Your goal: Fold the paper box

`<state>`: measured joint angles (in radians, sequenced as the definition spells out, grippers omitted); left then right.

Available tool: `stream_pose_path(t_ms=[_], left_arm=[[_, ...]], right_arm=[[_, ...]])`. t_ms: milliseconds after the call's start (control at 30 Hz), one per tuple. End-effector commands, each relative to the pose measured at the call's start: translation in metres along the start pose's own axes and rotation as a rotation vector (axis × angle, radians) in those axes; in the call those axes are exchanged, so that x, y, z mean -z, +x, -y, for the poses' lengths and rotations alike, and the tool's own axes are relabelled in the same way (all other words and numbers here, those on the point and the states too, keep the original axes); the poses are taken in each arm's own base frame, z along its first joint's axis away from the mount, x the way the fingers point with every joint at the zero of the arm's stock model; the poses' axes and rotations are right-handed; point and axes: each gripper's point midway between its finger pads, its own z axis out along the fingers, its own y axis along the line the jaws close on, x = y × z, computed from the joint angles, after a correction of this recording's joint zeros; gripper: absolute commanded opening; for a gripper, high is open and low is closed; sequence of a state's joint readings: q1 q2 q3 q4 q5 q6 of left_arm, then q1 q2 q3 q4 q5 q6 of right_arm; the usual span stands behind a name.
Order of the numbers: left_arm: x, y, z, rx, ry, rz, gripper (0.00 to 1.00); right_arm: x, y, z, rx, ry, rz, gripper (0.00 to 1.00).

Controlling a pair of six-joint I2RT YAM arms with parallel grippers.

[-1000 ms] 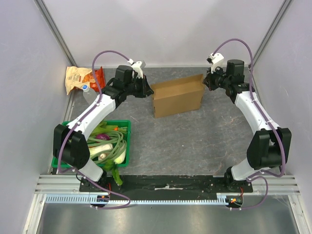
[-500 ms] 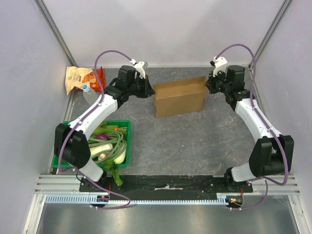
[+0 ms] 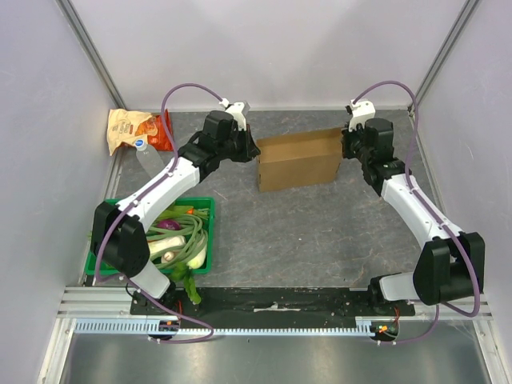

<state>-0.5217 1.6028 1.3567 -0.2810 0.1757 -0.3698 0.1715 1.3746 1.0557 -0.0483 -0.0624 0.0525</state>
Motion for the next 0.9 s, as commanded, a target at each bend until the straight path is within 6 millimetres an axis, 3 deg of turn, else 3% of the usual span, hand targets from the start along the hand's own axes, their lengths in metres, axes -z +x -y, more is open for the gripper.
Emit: stream_pose_path(t_ms=[0, 300, 500, 633, 867], left_arm=[[-0.003, -0.005, 0.019, 0.017, 0.041, 0.043, 0.02], [-0.005, -0.003, 0.013, 0.039, 0.013, 0.063, 0.02], [-0.009, 0.001, 0.015, 0.061, 0.019, 0.065, 0.02], [-0.010, 0.005, 0.014, 0.056, 0.011, 0.065, 0.02], [-0.012, 0.008, 0.012, 0.039, 0.004, 0.055, 0.02]], right_arm=[[0.003, -0.014, -0.002, 0.018, 0.079, 0.062, 0.00], [0.003, -0.001, 0.003, 0.107, 0.136, 0.024, 0.00], [0.000, 0.005, -0.004, 0.185, 0.096, 0.010, 0.00], [-0.004, 0.022, 0.000, 0.217, 0.127, -0.024, 0.00], [-0.006, 0.021, -0.008, 0.205, 0.087, -0.023, 0.01]])
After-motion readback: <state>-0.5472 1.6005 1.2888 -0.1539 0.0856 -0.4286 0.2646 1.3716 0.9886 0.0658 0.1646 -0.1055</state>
